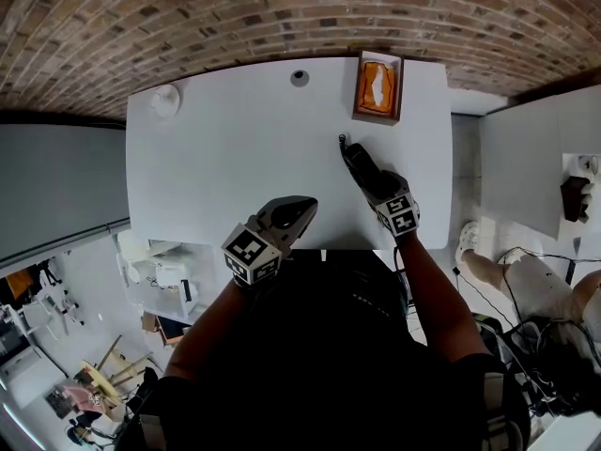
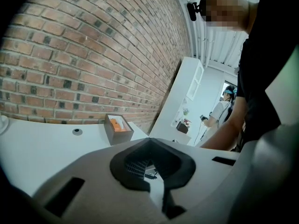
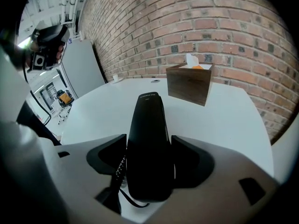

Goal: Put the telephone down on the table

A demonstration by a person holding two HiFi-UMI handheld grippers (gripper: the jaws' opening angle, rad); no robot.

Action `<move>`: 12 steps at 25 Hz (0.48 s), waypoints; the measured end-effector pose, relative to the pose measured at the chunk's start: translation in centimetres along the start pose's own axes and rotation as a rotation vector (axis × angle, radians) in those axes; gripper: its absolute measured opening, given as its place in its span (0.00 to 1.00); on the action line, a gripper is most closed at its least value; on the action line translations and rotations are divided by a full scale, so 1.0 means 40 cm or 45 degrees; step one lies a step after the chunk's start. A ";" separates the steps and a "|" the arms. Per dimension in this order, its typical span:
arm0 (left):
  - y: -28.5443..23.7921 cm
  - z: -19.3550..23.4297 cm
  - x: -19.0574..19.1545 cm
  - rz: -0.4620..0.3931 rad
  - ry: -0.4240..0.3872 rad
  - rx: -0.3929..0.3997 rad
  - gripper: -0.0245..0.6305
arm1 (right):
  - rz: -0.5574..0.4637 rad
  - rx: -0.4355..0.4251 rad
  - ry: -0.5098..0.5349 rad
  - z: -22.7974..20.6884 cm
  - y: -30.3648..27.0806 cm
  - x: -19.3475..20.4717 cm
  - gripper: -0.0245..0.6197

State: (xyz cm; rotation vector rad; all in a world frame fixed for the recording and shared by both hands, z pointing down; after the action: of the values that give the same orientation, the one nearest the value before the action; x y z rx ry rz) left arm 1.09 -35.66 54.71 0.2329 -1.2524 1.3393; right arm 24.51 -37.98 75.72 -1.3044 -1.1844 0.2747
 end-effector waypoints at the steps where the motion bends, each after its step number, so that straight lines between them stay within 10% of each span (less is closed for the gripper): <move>1: 0.004 -0.001 0.003 -0.001 -0.002 0.002 0.05 | -0.001 0.009 -0.004 0.002 0.007 -0.002 0.48; 12: 0.058 -0.021 -0.005 -0.069 -0.064 0.072 0.05 | -0.140 0.138 -0.036 0.051 0.119 -0.052 0.48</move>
State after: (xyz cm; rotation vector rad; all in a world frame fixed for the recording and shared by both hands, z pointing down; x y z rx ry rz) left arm -0.27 -34.45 53.06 0.3401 -1.2426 1.3308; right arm 24.07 -36.77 70.30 -1.1410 -1.2440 0.2747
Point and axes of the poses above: the fingertips, and each gripper's own axes: y backward along the fingers, z to its left, x out of its underside, the point moved 7 cm from there along y, backward along the fingers, and after that the axes turned 11 degrees about z, right-handed, at the moved point
